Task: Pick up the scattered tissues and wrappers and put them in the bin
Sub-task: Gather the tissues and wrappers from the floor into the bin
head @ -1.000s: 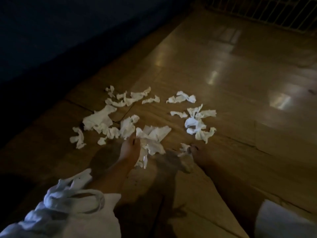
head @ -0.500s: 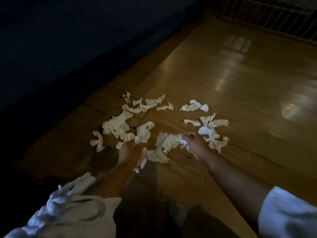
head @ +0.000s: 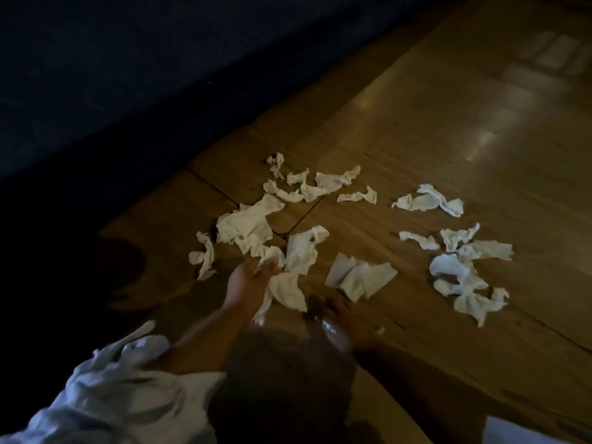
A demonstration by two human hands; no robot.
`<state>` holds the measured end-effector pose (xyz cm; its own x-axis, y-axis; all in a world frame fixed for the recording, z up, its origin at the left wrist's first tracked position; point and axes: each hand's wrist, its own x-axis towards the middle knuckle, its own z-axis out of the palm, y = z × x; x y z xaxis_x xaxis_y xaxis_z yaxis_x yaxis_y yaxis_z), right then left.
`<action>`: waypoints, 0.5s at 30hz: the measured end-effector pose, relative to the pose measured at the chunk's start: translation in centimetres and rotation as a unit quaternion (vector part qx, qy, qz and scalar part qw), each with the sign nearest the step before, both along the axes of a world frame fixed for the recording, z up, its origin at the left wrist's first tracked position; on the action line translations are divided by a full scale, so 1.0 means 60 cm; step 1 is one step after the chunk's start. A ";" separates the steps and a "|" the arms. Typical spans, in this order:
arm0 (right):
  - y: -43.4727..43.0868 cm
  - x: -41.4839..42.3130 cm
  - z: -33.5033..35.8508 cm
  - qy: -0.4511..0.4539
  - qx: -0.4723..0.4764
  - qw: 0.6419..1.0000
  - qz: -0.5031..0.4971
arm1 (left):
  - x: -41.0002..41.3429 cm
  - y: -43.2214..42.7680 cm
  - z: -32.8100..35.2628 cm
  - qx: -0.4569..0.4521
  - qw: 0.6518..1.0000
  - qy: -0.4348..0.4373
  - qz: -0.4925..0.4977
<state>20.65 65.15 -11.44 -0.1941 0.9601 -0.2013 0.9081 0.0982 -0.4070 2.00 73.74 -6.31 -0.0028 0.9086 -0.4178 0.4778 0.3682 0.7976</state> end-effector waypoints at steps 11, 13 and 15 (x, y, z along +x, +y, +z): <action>0.078 0.099 0.006 0.053 -0.138 0.969 -0.196 | 0.114 0.066 -0.080 0.118 0.862 0.313 -0.381; 0.065 0.088 -0.012 0.050 -0.154 0.972 -0.173 | 0.097 0.042 -0.096 0.116 0.820 0.362 -0.428; 0.050 0.073 -0.029 0.020 -0.137 0.975 -0.172 | 0.078 0.016 -0.095 0.112 0.814 0.359 -0.442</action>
